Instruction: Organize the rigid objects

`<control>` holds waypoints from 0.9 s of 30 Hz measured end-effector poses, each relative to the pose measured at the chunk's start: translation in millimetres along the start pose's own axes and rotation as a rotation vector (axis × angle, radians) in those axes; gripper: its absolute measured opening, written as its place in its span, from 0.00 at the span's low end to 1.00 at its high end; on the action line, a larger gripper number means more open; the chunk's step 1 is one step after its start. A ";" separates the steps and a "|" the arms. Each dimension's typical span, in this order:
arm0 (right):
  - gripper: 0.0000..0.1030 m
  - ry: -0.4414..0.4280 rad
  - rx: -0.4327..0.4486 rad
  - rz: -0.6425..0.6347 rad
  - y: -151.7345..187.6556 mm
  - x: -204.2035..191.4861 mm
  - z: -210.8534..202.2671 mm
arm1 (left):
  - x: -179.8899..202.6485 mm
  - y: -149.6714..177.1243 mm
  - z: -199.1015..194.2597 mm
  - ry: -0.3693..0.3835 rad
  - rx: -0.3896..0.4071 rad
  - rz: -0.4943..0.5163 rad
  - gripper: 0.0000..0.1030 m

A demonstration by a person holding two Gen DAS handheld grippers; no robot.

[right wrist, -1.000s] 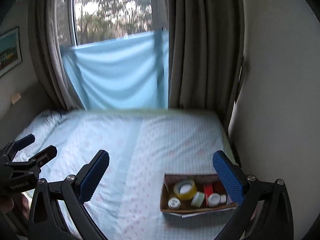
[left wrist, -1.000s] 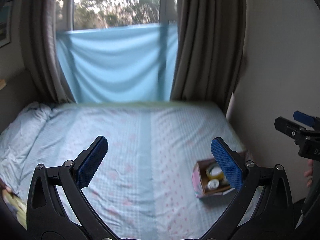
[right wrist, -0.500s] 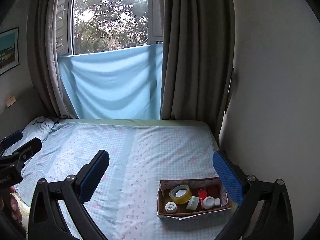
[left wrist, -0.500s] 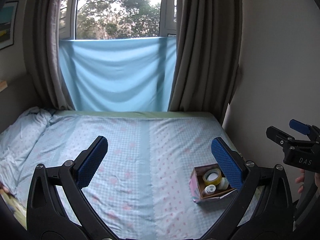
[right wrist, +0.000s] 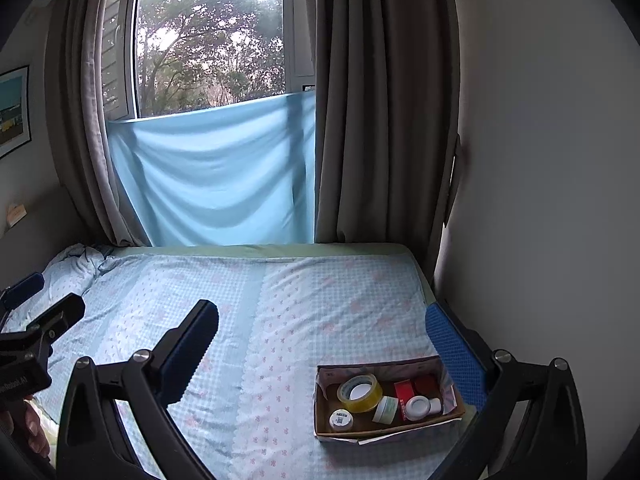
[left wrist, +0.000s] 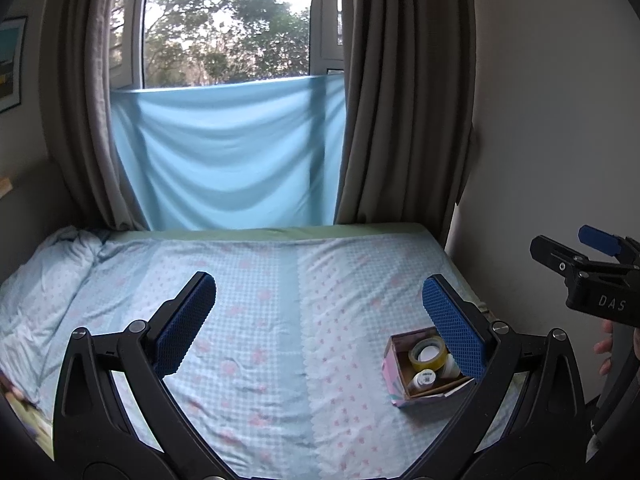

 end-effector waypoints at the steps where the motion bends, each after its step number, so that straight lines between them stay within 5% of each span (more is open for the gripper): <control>1: 1.00 0.001 0.002 0.000 -0.7 0.3 0.6 | 0.5 -0.3 -0.2 -0.002 0.002 0.003 1.00; 27: 1.00 0.019 0.002 -0.020 -5.7 -2.3 12.6 | 1.5 -3.4 8.0 -0.028 0.005 -0.005 1.00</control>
Point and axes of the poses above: each gripper's, at about its wrist camera, not at the fingertips, and z roughly the way its jaws point, x to its right, y to its underside, the point moved 6 cm from there along z, roughly the way its jaws point, and after that the axes turned 12 degrees about -y, right-handed, at the moved point
